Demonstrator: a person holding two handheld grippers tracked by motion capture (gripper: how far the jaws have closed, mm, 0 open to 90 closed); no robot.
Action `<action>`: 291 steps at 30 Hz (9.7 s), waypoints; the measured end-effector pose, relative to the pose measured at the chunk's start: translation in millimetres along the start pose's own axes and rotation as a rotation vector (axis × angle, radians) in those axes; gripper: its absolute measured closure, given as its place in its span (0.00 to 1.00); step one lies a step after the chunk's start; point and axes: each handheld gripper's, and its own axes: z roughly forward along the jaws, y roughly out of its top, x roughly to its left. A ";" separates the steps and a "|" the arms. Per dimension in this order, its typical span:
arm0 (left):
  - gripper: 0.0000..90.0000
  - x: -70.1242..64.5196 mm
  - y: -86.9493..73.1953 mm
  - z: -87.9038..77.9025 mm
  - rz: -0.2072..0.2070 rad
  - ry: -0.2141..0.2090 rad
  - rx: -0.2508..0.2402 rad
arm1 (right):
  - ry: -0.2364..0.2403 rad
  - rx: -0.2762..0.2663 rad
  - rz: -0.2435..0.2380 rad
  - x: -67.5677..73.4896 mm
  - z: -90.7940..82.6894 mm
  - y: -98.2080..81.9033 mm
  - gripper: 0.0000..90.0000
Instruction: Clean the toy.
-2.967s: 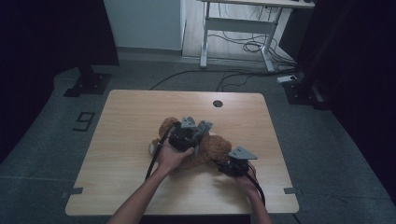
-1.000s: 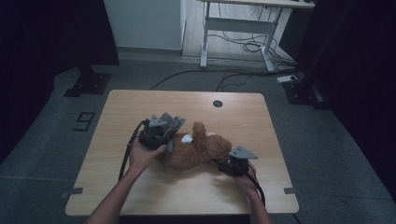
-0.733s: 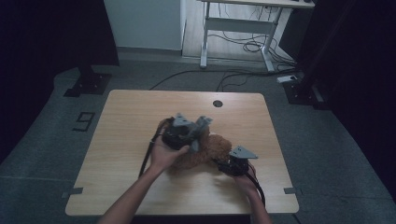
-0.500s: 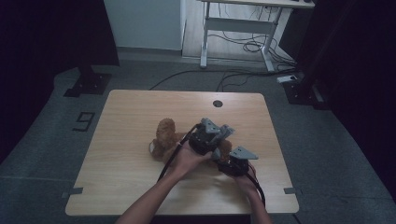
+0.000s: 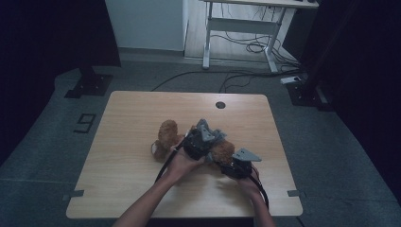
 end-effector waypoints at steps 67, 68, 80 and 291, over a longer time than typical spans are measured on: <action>0.86 72.7 -41.8 -46.4 -0.122 0.067 0.062 | -0.001 0.011 -0.028 0.9 -3.4 -0.7 0.42; 0.86 75.6 -46.2 -50.3 -0.127 0.079 0.065 | -0.001 0.010 -0.026 0.8 -3.5 -1.0 0.42; 0.86 102.9 -94.5 -72.2 -0.261 0.044 0.001 | -0.003 0.006 -0.026 2.8 -2.8 -0.5 0.42; 0.87 68.2 -89.7 -35.6 -0.273 -0.011 -0.085 | 0.006 -0.006 0.133 -35.5 -10.3 -7.1 0.38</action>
